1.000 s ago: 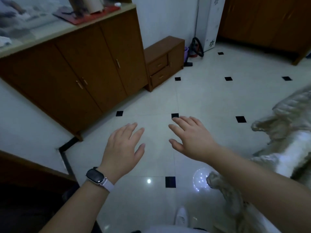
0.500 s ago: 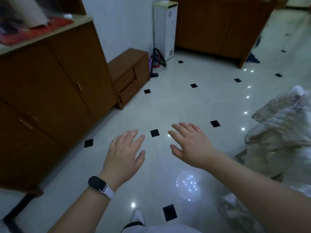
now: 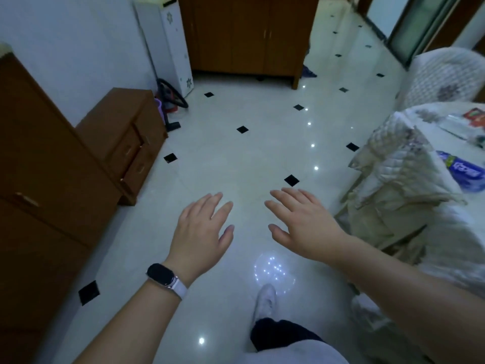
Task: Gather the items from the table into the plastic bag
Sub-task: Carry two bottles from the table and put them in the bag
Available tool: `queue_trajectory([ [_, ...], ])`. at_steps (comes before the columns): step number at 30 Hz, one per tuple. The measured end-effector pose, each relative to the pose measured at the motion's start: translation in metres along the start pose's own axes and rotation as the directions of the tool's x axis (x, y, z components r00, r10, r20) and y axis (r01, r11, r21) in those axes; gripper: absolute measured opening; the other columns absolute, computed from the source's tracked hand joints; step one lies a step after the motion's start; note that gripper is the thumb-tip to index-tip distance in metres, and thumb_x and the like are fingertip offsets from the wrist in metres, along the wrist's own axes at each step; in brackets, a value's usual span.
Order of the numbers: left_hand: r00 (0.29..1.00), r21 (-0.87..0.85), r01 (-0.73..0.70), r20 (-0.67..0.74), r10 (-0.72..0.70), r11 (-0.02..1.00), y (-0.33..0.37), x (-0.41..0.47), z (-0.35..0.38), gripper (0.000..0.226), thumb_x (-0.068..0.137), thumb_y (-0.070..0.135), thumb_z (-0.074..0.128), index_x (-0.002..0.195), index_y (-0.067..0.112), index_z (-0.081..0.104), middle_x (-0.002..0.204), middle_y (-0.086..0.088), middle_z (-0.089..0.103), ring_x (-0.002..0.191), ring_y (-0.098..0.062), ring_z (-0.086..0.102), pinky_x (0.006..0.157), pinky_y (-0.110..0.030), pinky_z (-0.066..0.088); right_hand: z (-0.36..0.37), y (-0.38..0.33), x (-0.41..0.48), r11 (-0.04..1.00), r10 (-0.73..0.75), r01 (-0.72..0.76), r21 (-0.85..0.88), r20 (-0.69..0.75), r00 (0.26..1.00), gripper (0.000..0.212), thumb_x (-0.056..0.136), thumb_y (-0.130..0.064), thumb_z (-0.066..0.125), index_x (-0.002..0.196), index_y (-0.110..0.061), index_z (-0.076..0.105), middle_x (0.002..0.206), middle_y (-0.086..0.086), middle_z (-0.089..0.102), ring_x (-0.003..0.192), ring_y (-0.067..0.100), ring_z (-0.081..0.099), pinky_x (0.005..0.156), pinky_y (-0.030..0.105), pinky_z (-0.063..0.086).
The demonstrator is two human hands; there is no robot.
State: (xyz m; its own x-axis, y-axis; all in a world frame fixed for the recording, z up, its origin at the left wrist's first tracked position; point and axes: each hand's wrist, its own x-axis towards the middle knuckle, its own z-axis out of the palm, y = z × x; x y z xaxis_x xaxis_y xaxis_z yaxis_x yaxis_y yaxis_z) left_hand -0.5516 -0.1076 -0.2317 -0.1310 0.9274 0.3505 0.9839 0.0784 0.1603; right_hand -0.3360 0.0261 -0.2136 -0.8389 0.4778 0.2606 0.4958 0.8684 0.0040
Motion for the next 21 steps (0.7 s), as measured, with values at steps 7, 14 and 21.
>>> queue_trajectory([
  [7,0.992,0.022,-0.099,0.084,0.097,0.995,-0.015,0.113,0.037,0.045,0.087,0.036,0.056,0.127,0.015,0.064,0.135,-0.011,0.059,0.126,-0.031,0.053,0.101,-0.046,0.045,0.034,0.062,0.064,0.995,0.077,-0.074,0.07,-0.04,0.996,0.048,0.088,-0.046,0.049,0.124,-0.016,0.062,0.133,0.007,0.058,0.123,0.029,0.052,0.104,0.041,0.036],
  [14,0.971,0.035,-0.23,0.072,0.227,0.973,-0.004,0.273,0.073,0.046,0.089,0.039,0.05,0.126,0.015,0.064,0.135,-0.01,0.059,0.126,-0.031,0.053,0.1,-0.044,0.039,0.044,0.188,0.127,0.974,0.219,-0.216,0.061,-0.042,0.975,0.05,0.087,-0.048,0.047,0.124,-0.016,0.061,0.133,0.007,0.058,0.122,0.03,0.053,0.102,0.043,0.04],
  [21,0.936,-0.02,-0.35,0.016,0.351,0.936,0.037,0.397,0.111,0.045,0.088,0.039,0.051,0.125,0.017,0.065,0.135,-0.01,0.059,0.127,-0.031,0.051,0.1,-0.044,0.037,0.025,0.295,0.146,0.929,0.37,-0.371,0.006,-0.076,0.926,0.05,0.088,-0.048,0.047,0.123,-0.016,0.06,0.133,0.008,0.058,0.123,0.03,0.052,0.102,0.044,0.041],
])
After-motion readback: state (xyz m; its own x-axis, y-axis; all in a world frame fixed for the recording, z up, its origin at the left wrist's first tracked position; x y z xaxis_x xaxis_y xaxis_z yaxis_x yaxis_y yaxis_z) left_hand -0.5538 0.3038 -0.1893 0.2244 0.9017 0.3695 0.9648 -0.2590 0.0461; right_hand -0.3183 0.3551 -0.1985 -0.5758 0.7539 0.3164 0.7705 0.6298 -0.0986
